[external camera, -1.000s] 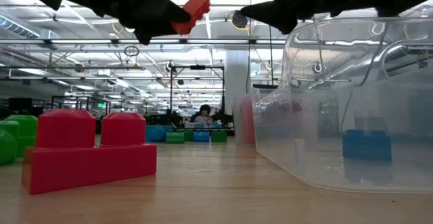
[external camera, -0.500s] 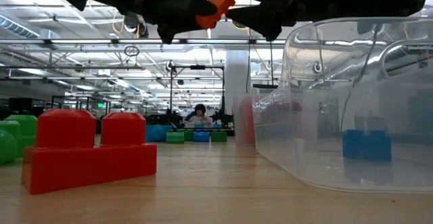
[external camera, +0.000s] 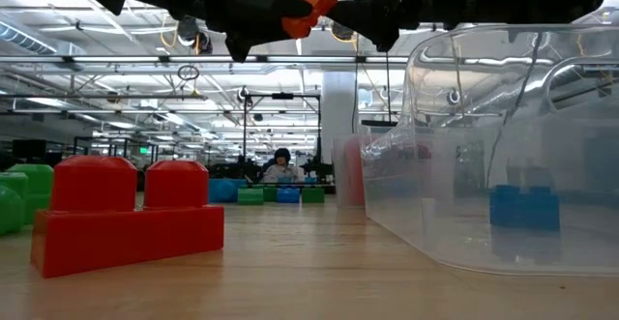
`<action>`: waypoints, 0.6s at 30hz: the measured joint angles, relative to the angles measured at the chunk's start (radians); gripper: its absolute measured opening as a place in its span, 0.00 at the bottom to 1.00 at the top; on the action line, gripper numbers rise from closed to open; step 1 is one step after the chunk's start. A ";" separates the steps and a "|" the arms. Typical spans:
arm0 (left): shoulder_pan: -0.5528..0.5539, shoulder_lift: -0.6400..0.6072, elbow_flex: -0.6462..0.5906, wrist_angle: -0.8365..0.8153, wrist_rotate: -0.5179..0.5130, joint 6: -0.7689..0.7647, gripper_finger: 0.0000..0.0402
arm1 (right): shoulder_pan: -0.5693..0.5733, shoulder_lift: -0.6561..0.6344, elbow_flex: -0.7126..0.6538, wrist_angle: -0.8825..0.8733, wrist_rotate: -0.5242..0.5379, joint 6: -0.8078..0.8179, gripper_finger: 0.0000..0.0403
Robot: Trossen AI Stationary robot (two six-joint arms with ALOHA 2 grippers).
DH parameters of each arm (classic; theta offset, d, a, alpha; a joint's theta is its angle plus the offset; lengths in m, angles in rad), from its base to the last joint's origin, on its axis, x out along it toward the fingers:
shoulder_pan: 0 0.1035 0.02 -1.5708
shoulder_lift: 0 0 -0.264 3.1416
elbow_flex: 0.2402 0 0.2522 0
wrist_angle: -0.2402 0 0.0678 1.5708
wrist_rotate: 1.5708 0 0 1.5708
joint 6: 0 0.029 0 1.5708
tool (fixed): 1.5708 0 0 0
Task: Pick & Place Toys
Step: Put the orange 3 stud game piece into the bottom transparent bin
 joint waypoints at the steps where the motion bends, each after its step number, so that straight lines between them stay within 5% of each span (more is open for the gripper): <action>1: 0.000 0.000 0.000 0.006 -0.002 0.000 0.35 | 0.001 0.000 0.004 -0.001 0.002 -0.001 0.65; 18: 0.000 0.075 0.026 0.083 -0.006 -0.021 0.35 | -0.002 0.000 0.011 -0.024 0.003 -0.001 0.58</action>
